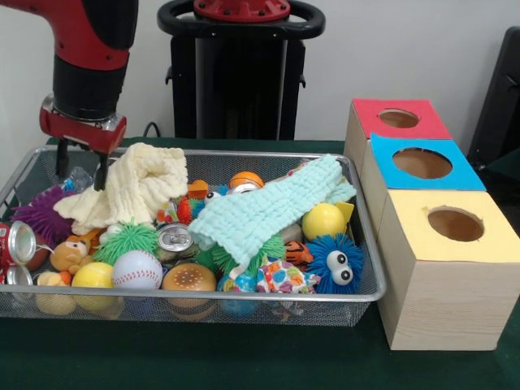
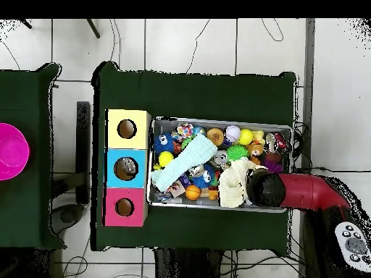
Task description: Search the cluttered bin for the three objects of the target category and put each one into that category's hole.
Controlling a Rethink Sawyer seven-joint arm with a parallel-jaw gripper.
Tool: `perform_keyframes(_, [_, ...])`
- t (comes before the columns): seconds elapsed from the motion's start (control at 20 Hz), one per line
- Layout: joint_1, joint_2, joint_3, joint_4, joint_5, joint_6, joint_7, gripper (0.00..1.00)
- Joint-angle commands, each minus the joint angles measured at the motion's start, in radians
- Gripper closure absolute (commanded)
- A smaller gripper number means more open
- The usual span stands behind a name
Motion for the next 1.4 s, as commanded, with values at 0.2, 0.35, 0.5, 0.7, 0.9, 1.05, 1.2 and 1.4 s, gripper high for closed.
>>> perform_keyframes(0.2, [-0.031, -0.024, -0.013, -0.038, -0.075, 0.128, -0.155, 0.00])
perform_keyframes(0.35, [-0.035, 0.011, -0.024, -0.041, -0.096, 0.097, -0.134, 0.00])
perform_keyframes(0.5, [-0.035, 0.036, -0.030, -0.049, -0.109, 0.091, -0.127, 0.00])
perform_keyframes(0.7, [-0.042, 0.042, -0.038, -0.042, -0.123, 0.095, -0.128, 0.00])
perform_keyframes(0.9, [-0.056, 0.043, -0.035, -0.027, -0.125, 0.099, -0.133, 0.00])
perform_keyframes(1.05, [-0.056, 0.041, -0.041, -0.018, -0.127, 0.106, -0.131, 0.00])
perform_keyframes(1.2, [-0.063, 0.043, -0.040, -0.008, -0.124, 0.106, -0.131, 0.00])
perform_keyframes(1.4, [-0.092, 0.061, -0.013, 0.019, -0.103, 0.092, -0.129, 0.00])
